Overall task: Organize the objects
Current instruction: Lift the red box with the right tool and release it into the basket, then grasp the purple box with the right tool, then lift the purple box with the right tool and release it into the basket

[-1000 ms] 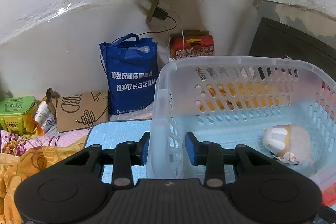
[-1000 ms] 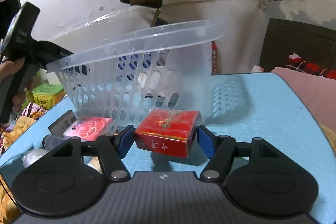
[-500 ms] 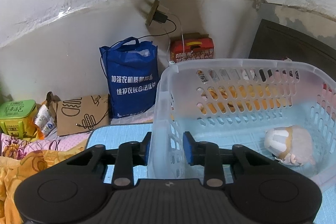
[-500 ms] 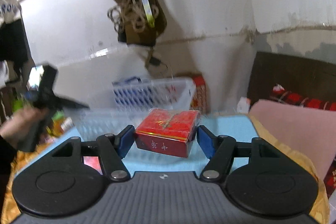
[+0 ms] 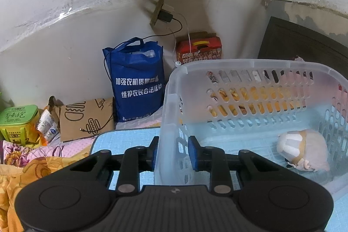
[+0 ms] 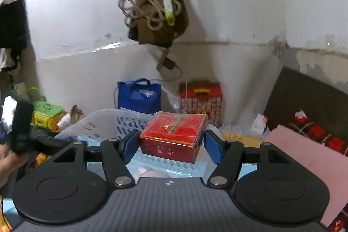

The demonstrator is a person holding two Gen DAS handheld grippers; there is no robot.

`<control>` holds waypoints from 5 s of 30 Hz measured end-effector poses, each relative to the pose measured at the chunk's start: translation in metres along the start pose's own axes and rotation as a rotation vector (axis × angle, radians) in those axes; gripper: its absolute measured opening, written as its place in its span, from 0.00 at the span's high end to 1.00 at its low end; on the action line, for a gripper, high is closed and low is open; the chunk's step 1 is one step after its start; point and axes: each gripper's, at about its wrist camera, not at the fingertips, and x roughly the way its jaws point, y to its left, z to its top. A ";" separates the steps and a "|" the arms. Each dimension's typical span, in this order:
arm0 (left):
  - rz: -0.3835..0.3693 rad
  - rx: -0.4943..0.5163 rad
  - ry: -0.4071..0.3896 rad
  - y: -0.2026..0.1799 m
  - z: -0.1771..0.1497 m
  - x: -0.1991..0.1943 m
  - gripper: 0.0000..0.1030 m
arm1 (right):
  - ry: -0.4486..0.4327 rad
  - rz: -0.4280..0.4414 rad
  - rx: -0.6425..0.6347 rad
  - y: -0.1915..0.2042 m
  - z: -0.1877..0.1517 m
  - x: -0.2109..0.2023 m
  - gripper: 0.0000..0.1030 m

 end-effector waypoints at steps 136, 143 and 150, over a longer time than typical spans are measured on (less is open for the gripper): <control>-0.004 0.003 -0.012 0.000 0.003 -0.001 0.69 | -0.080 -0.018 0.036 0.002 -0.021 -0.017 0.34; -0.007 0.005 -0.015 -0.001 0.002 0.000 0.69 | -0.067 -0.024 0.034 0.003 -0.019 -0.006 0.34; -0.008 0.006 -0.017 -0.001 0.001 0.000 0.69 | -0.089 -0.090 0.052 -0.007 -0.024 0.000 0.02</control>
